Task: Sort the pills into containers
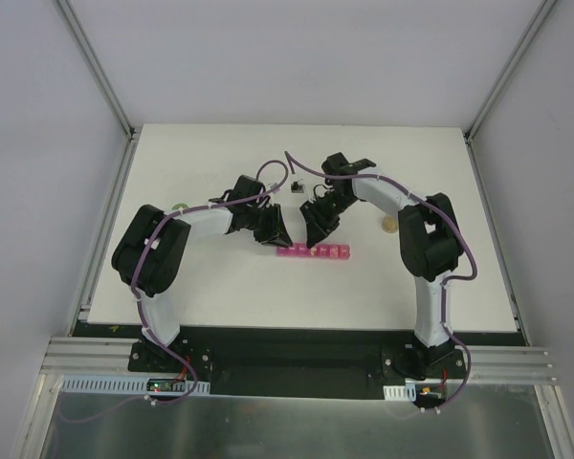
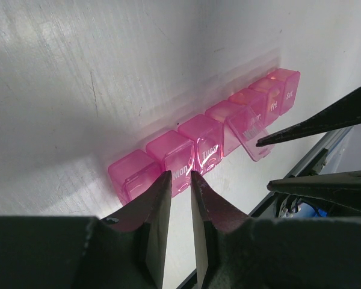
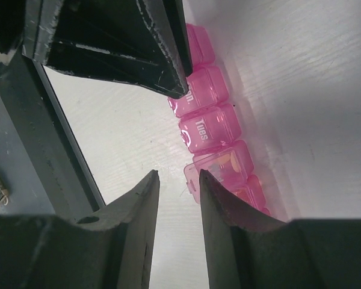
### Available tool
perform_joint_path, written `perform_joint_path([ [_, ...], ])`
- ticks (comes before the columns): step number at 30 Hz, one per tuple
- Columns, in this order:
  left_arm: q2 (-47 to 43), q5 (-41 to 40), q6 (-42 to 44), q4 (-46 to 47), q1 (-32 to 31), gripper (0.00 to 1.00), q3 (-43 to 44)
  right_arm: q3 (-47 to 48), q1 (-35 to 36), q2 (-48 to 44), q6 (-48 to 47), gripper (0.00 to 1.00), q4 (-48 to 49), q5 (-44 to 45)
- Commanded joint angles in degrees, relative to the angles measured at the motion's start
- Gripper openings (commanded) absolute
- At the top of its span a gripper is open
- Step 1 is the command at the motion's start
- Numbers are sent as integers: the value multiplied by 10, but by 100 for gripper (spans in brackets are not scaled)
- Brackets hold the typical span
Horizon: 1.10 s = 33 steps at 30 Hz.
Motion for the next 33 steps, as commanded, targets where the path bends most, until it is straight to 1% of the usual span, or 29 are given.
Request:
perform_joint_path([
  [1,12,-33,15,-40,7,20,-13,-7,1,7,3,36,-23,-3],
  [9,14,-32,14,-39,7,20,-11,-13,1,10,-1,33,-30,-3],
  [12,14,-32,14,-40,7,20,-11,-13,2,15,2,29,-30,8],
  [16,13,-33,14,-40,7,20,-13,-13,6,21,10,22,-20,27],
  [23,9,-32,16,-40,8,20,-16,-18,11,31,20,15,-6,70],
  [33,7,-31,14,-39,9,20,-19,-34,42,28,42,10,25,165],
])
